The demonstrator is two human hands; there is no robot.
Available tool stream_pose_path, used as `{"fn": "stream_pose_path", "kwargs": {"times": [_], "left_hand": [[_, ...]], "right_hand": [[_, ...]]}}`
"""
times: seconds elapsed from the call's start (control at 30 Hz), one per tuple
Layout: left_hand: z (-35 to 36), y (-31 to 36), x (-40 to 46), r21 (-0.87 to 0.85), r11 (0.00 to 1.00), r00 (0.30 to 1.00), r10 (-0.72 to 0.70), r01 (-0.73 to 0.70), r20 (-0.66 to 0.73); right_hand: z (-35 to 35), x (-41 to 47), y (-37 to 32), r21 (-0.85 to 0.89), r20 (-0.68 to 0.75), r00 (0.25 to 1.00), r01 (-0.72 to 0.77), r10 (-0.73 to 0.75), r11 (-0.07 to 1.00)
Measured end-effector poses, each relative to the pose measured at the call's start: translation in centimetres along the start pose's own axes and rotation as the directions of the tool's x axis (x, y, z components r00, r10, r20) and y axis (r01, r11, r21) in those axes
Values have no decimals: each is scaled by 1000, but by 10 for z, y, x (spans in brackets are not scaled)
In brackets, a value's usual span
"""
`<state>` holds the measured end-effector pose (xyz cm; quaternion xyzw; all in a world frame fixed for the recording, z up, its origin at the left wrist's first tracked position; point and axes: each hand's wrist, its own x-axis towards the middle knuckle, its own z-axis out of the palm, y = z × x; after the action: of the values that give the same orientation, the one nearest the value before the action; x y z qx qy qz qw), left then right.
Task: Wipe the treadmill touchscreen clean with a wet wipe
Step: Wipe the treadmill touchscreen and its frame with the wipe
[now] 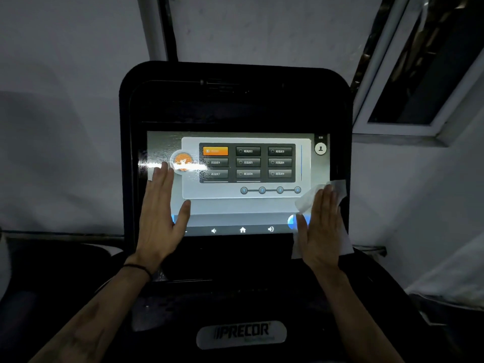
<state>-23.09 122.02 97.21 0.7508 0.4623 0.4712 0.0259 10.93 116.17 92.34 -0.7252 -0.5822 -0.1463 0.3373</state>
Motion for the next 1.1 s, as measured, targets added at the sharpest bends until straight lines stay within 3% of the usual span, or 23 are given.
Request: {"fn": "stream_pose_path", "kwargs": {"times": [0.23, 0.37, 0.53, 0.7, 0.93, 1.0, 1.1], "left_hand": [[-7, -2, -17, 92, 996, 999, 16, -20, 49], [-10, -2, -44, 104, 994, 998, -33, 28, 45], [-21, 2, -73, 142, 990, 997, -26, 16, 72], [-43, -6, -93, 132, 990, 996, -51, 41, 70], [-67, -6, -124, 80, 982, 979, -181, 174, 91], [-69, -4, -134, 49, 979, 976, -200, 196, 86], [-69, 0, -144, 20, 980, 976, -200, 199, 91]], "right_hand": [[7, -2, -31, 62, -21, 990, -141, 143, 988], [17, -15, -64, 66, 42, 998, 34, -37, 997], [33, -42, -128, 80, 131, 957, 250, -259, 965], [53, -70, -188, -15, 173, 828, 544, -534, 839], [61, -95, -207, -12, 276, 566, 810, -777, 586], [59, -99, -199, -28, 299, 532, 835, -792, 550], [53, -102, -187, -26, 288, 567, 810, -772, 586]]}}
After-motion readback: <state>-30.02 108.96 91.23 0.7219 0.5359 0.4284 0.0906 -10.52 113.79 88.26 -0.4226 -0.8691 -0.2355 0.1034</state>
